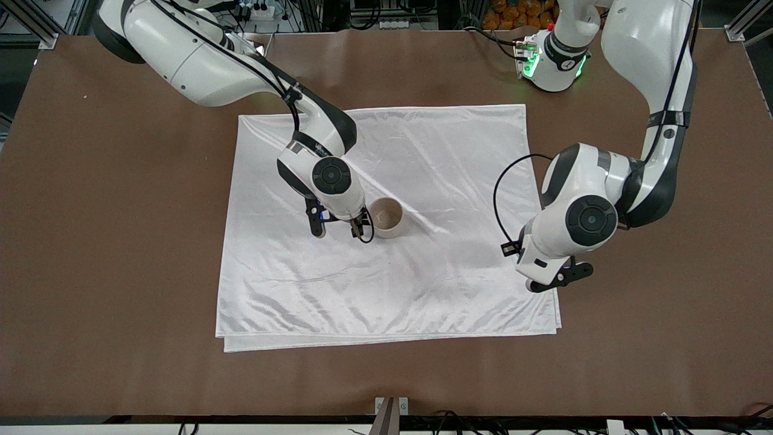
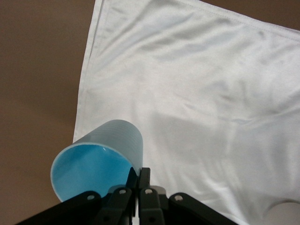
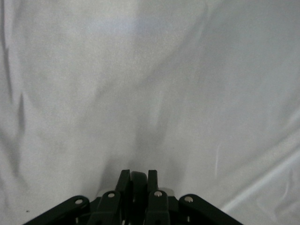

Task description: Place blue cup into white mug on cloth

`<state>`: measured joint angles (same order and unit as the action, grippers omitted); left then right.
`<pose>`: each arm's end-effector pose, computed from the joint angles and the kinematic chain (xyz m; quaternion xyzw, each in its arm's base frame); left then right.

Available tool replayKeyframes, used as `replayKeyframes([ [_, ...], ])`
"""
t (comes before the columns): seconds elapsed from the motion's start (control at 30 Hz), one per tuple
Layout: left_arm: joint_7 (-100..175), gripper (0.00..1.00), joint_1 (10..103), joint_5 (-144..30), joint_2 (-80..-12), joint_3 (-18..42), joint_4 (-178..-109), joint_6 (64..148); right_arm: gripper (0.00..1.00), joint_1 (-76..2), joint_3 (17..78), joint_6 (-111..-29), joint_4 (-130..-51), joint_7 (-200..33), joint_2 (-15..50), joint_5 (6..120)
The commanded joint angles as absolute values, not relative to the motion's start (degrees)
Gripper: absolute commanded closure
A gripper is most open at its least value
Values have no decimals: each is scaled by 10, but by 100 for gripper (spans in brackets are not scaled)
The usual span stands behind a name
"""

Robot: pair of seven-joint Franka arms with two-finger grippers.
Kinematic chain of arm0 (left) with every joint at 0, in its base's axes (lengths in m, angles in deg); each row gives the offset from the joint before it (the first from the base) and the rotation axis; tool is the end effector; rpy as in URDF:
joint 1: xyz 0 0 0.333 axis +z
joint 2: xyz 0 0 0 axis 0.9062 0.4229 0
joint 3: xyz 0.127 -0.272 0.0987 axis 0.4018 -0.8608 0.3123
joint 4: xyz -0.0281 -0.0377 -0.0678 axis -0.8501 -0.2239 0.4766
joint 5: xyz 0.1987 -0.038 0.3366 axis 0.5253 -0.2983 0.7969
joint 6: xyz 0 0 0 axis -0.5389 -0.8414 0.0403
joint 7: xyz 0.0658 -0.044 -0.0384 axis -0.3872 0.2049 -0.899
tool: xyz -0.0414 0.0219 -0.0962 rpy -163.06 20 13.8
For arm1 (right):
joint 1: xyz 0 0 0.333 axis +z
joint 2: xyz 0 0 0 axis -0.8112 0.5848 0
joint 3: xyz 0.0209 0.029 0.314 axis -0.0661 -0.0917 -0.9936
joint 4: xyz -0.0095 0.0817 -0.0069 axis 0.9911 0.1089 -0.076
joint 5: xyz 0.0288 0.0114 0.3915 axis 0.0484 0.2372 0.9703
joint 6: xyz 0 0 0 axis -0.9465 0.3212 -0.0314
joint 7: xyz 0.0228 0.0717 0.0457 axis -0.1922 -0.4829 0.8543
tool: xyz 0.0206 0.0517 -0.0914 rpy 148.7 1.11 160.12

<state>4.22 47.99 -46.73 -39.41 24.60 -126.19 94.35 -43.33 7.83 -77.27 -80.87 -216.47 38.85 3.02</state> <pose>0.6456 -0.2528 0.3545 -0.9857 -0.1503 0.0717 0.0273 0.5402 0.4338 0.2317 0.7823 -0.6205 -0.0488 0.0269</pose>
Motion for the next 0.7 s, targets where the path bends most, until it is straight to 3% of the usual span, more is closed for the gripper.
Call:
replayKeyframes([
  [0.0, 7, 100, 456, -479, -396, 252, -1254, 935, 100, -415, 92, -776, -792, -2181, 400, 14],
  [0.1, -9, 100, 448, -479, -395, 252, -1254, 937, 97, -415, 93, -776, -793, -2181, 400, 13],
  [0.17, -19, 100, 440, -479, -394, 252, -1254, 938, 90, -416, 93, -774, -794, -2181, 400, 14],
  [0.37, -40, 100, 427, -482, -394, 249, -1249, 941, 52, -420, 92, -771, -791, -2182, 398, 16],
  [0.4, -45, 100, 424, -486, -393, 248, -1246, 941, 43, -421, 92, -769, -790, -2182, 397, 17],
  [0.47, -51, 100, 420, -494, -392, 248, -1243, 941, 3, -423, 90, -767, -789, -2181, 394, 17],
  [0.67, -73, 100, 403, -497, -392, 247, -1243, 941, 0, -428, 87, -759, -785, -2174, 383, 19],
])
